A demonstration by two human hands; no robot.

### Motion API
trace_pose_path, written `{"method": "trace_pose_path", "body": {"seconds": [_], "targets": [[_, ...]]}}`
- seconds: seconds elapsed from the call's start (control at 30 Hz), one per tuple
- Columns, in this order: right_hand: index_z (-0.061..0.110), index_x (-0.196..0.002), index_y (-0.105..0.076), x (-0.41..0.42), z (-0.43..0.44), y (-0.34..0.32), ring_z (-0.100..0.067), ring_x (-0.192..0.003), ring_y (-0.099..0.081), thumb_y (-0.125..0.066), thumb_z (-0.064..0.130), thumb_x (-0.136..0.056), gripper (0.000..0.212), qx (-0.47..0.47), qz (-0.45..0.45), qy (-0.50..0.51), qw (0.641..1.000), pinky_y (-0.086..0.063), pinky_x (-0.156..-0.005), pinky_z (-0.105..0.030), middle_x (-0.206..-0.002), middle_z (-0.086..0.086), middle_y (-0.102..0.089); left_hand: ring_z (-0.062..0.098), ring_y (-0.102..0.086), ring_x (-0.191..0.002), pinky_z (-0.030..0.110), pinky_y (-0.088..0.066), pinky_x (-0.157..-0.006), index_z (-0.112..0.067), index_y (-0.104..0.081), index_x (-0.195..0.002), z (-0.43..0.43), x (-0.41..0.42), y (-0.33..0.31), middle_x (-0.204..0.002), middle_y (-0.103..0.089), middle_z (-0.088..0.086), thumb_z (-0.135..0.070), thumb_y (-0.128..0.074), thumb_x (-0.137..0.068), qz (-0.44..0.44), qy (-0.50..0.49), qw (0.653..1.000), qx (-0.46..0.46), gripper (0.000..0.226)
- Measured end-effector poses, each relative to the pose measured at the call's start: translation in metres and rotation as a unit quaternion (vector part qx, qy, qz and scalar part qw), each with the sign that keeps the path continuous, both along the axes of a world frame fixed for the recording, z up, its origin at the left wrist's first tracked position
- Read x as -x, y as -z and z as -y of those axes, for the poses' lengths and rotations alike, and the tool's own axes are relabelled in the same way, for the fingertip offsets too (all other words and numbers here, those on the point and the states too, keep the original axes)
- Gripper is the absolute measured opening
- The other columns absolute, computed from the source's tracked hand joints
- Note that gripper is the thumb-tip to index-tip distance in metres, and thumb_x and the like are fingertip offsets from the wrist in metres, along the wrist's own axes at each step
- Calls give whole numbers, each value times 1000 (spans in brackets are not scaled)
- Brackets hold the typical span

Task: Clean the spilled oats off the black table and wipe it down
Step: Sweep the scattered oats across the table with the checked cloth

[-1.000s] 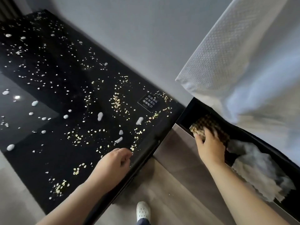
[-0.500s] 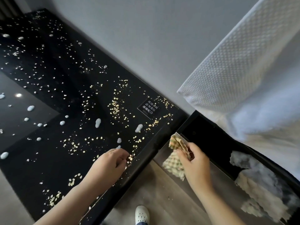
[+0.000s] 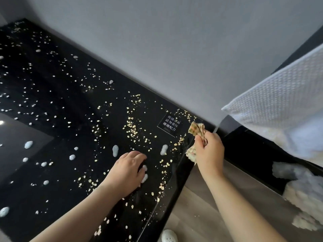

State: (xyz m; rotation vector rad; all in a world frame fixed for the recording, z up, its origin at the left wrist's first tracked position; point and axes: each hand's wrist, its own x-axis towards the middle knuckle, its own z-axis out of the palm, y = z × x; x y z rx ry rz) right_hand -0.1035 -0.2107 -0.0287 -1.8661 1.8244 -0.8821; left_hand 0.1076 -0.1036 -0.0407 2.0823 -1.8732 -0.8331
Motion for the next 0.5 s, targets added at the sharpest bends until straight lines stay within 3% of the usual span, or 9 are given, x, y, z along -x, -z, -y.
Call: {"method": "trace_pose_path", "body": {"seconds": [0.1,0.17,0.27,0.33,0.4,0.5], "targets": [[2,-91,-66,-11,11,8,-10,-70,-46,-56,8,-93,12,17,-12,30,999,-33,-64,-13,-86,-1,-49,13,-30,-135,25,-21,-111,-20,-46,-138,18,-13,9,-145,-37,-9,-34,-50,-94,26,33,999,8,46],[0,-92,-66,-15,22,12,-14,-71,-50,-55,5,-92,12,38,-45,39,997,-30,-65,-12,-89,-6,-52,13,-25,-139,26,-19,-112,-20,-42,-141,30,-20,13,-150,-31,-7,-35,-50,-94,34,40,999,13,50],[0,-102,-65,-18,45,17,-29,-87,-57,-52,8,-95,17,35,-109,56,992,-36,-73,-23,-100,-14,-55,14,-11,-145,28,-12,-115,-21,-29,-148,46,-25,21,-157,-16,-5,-39,-46,-96,57,57,997,10,57],[0,-107,-65,-18,59,23,-33,-86,-57,-49,9,-96,21,31,-131,63,989,-42,-77,-31,-102,-17,-54,14,0,-146,29,-2,-117,-21,-20,-151,52,-25,29,-159,-7,-5,-44,-42,-97,66,65,996,11,63],[-3,-106,-64,-17,72,31,-35,-87,-56,-48,8,-97,22,16,-141,78,987,-45,-80,-36,-103,-19,-54,14,2,-147,32,2,-119,-21,-17,-152,56,-26,40,-160,-7,-3,-46,-40,-96,62,65,996,13,65],[-6,-104,-62,-15,93,43,-37,-94,-56,-48,6,-95,20,-20,-141,109,984,-44,-89,-40,-110,-22,-52,16,-7,-146,37,-7,-120,-21,-21,-151,58,-27,52,-157,-18,-3,-54,-33,-94,54,46,997,15,67]]}}
